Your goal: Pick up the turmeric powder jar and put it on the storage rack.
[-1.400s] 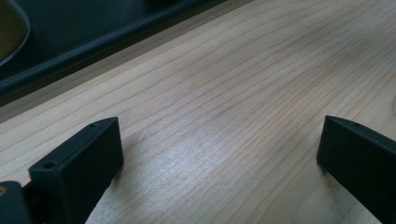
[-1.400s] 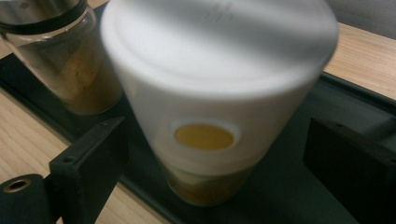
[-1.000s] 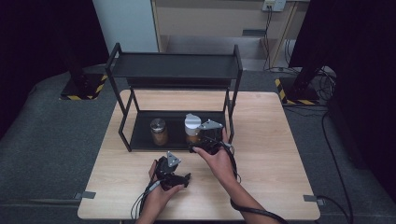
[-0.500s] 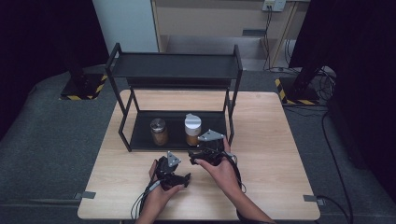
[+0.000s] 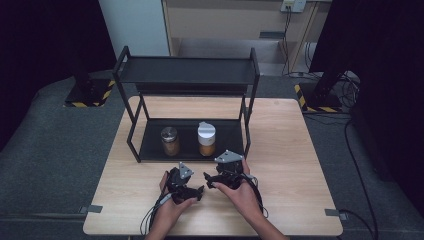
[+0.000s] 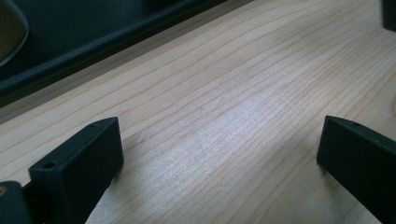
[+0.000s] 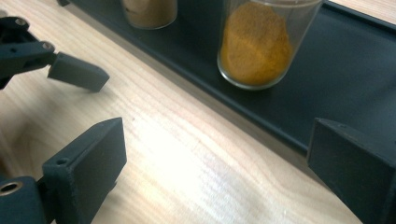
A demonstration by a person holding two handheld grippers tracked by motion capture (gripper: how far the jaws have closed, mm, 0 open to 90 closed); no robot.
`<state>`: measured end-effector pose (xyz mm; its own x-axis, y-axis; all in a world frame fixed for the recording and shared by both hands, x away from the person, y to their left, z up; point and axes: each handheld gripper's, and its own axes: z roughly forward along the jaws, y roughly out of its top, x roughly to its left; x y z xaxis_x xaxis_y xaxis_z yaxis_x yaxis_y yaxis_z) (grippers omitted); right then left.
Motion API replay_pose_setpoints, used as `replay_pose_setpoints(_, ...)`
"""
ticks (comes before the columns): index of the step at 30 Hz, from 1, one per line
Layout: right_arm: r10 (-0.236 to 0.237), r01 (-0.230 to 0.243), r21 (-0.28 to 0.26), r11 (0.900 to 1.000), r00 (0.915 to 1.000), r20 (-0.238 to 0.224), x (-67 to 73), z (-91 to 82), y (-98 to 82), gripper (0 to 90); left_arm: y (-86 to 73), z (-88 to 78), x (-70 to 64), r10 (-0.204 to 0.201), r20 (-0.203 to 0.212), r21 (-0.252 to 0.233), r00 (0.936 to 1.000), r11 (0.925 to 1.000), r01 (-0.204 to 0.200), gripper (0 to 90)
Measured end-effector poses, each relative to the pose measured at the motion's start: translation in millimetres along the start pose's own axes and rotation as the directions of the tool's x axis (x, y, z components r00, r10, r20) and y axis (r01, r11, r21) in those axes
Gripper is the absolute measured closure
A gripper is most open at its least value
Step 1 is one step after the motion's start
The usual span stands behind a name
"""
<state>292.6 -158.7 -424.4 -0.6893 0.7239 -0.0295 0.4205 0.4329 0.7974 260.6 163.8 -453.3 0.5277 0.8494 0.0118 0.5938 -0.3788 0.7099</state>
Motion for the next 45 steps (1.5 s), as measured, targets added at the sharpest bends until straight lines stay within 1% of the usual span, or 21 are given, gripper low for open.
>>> replay_pose_setpoints(3,-0.004,0.004,-0.008,1.000,1.0000,0.004,2.7,-5.4,-7.9,5.9,0.0,0.0,0.0,0.000,0.000,0.000,1.0000,1.0000,0.000,0.0)
replay_pose_setpoints(6,-0.002,0.002,-0.003,1.000,1.0000,0.003,3.1,-9.4,-15.8,5.9,-0.1,0.0,-0.1,0.000,0.000,0.000,1.0000,1.0000,0.000,0.0)
replay_pose_setpoints(11,0.005,-0.005,0.006,1.000,1.0000,0.006,0.5,-15.9,-28.7,5.8,-0.2,0.0,-0.3,-0.001,-0.001,-0.001,1.0000,1.0000,0.001,0.0)
replay_pose_setpoints(14,0.004,-0.004,0.012,1.000,0.9999,0.011,-2.1,-20.5,-35.2,5.7,-0.2,-0.1,-0.5,-0.001,-0.001,-0.001,1.0000,1.0000,0.001,0.0)
replay_pose_setpoints(21,0.025,-0.025,0.017,1.000,0.9991,0.033,-13.7,-30.8,-47.0,5.5,-0.1,-0.1,-0.4,0.000,-0.001,0.000,1.0000,1.0000,0.000,0.0)
replay_pose_setpoints(27,0.035,-0.036,0.013,0.999,0.9986,0.039,-20.0,-36.5,-50.5,5.5,-0.2,-0.1,-0.4,0.000,-0.001,0.000,1.0000,1.0000,0.000,0.0)
replay_pose_setpoints(33,0.023,-0.024,0.014,1.000,0.9987,0.047,-25.5,-41.1,-49.6,5.8,-0.2,-0.1,-0.4,-0.001,-0.001,0.000,1.0000,1.0000,0.001,0.0)
replay_pose_setpoints(36,0.011,-0.013,0.021,1.000,0.9984,0.055,-30.7,-43.9,-49.0,5.8,-0.2,-0.1,-0.4,-0.001,-0.001,-0.001,1.0000,1.0000,0.001,0.0)
replay_pose_setpoints(44,0.014,-0.016,0.034,0.999,0.9964,0.084,-45.7,-50.6,-53.1,5.8,-0.2,-0.1,-0.4,-0.001,-0.001,-0.001,1.0000,1.0000,0.001,0.0)
replay_pose_setpoints(45,0.008,-0.012,0.034,0.999,0.9960,0.089,-47.5,-51.1,-53.9,5.8,-0.2,-0.1,-0.4,-0.001,-0.001,-0.001,1.0000,1.0000,0.001,0.0)
